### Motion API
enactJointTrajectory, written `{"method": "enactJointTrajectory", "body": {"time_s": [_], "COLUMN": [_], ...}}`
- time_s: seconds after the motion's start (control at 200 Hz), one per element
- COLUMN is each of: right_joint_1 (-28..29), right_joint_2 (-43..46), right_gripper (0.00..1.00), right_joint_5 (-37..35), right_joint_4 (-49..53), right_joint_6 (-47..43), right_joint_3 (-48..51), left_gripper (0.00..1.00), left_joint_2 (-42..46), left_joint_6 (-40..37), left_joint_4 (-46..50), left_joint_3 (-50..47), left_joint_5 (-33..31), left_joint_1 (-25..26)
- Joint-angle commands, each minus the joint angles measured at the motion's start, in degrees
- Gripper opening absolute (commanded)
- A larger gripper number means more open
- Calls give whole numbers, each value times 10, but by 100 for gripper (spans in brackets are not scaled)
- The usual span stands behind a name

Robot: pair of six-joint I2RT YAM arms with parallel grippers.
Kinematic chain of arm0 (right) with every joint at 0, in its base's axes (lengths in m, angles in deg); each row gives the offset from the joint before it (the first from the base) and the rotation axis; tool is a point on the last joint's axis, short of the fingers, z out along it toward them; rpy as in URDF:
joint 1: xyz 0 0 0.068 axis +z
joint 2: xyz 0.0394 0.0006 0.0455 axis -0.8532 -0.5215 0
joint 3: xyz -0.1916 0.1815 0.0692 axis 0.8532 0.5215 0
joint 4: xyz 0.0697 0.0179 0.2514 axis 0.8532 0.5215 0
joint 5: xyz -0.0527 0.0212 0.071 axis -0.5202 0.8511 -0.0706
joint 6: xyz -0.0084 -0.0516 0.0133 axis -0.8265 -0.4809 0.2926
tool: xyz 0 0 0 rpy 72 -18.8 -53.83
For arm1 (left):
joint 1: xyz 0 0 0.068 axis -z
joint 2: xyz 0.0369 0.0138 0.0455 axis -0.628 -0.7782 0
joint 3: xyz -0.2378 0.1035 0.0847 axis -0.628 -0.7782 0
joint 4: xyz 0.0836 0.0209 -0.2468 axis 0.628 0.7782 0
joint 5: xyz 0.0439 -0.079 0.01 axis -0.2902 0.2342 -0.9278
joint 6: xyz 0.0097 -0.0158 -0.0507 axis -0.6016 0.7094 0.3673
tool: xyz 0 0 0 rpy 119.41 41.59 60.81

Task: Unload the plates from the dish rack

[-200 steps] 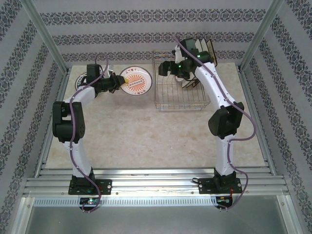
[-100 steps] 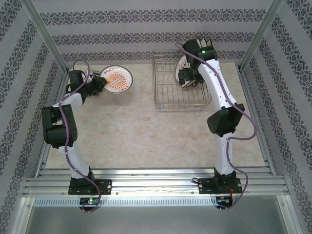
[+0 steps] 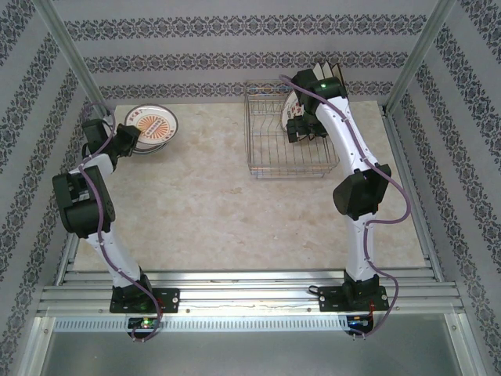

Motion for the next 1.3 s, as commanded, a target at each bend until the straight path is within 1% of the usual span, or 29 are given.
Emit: {"method": "enactJointTrajectory", "body": {"time_s": [0.0,0.305,0.575,0.734,0.869,1.144,1.294], "right_joint_1": [-4,-3,-2,-2,-4,-2,-1], "right_joint_2": [-20,-53,-75,-79,-83,-95,-93], "right_gripper": [98,98,98,98,98,98,98], "right_joint_5": [7,27,38,40,42,54,53], "right_joint_4": [15,25,28,26,26,31,33], "right_joint_6": [-8,-8,-8,-7,-7,-7,-7], "right_joint_3": [-30,-67,-85,-86,-91,-108,-108], "left_gripper": [0,0,0,0,0,22,25], "left_joint_2": [-18,-74,-124,-144,-140,-125,-112], "left_joint_6": [24,26,34,36,8,-42,-77], "left_joint_4": [-54,-55,-82,-68,-34,48,96], "left_joint_3": [0,33,71,94,98,106,114], "left_joint_5": [-34,-73,-83,-80,-88,-111,-136], "left_joint_1": [-10,-13,-13,-13,-13,-12,-9]}}
